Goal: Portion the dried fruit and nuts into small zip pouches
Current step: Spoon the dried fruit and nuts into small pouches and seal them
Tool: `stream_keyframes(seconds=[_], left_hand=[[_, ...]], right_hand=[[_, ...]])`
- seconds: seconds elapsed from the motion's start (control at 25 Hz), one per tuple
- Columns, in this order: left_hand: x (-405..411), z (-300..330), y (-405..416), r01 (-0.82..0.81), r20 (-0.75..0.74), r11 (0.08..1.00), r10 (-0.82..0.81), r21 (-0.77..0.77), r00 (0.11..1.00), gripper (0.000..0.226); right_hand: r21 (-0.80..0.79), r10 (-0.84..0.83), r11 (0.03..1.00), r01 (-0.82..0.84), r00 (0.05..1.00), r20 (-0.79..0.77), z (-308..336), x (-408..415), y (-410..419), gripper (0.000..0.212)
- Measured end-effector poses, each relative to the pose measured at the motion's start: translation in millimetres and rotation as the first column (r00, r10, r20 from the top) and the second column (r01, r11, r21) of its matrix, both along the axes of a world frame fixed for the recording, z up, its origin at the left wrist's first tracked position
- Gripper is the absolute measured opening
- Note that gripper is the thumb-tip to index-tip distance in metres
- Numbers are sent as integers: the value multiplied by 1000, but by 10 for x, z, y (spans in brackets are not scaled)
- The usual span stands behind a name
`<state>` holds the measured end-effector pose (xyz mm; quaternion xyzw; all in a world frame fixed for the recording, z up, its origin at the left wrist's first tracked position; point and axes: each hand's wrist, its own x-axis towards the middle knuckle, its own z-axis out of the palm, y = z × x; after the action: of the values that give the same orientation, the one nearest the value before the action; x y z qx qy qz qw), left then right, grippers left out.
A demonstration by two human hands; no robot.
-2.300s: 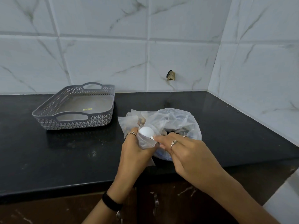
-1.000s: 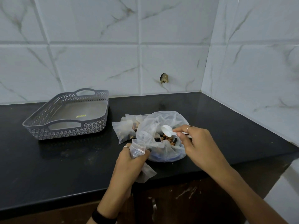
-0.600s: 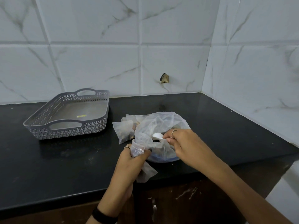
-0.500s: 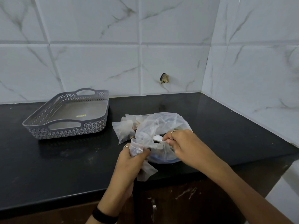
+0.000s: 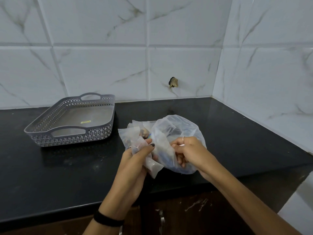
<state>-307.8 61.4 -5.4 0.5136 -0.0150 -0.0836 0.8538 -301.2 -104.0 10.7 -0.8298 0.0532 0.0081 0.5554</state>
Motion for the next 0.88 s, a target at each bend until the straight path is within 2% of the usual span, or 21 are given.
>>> stream_keyframes(seconds=[0.12,0.2,0.32,0.48,0.64,0.8,0.88], left_hand=[[26,92,-41,43,-5,998,-44,-49,999,29],[24,116,-43,84,-2,994,-84,-64,996,30],[15,116,-23,107,-3,991,-107,-85,994,36],[-17,89,39,43,28,998,-41,-47,999,29],[-22,53,143,11,10,999,-11,-38,1000,39],[-49,33,153,1,-13,999,-1,-37,1000,38],[-71,3,160,7,-15,1000,-7,-21,1000,47]], right_hand=[[406,-73,900,157,974,-216,-36,32,29,20],[560,-49,802,210,956,-288,-52,42,1,18],[717,23,661,220,949,-313,-61,35,-56,15],[759,64,622,193,953,-295,-49,-18,-121,18],[755,91,639,147,960,-264,-7,-118,-250,20],[729,63,671,137,969,-240,9,-230,-367,23],[728,52,672,136,972,-229,2,-277,-412,24]])
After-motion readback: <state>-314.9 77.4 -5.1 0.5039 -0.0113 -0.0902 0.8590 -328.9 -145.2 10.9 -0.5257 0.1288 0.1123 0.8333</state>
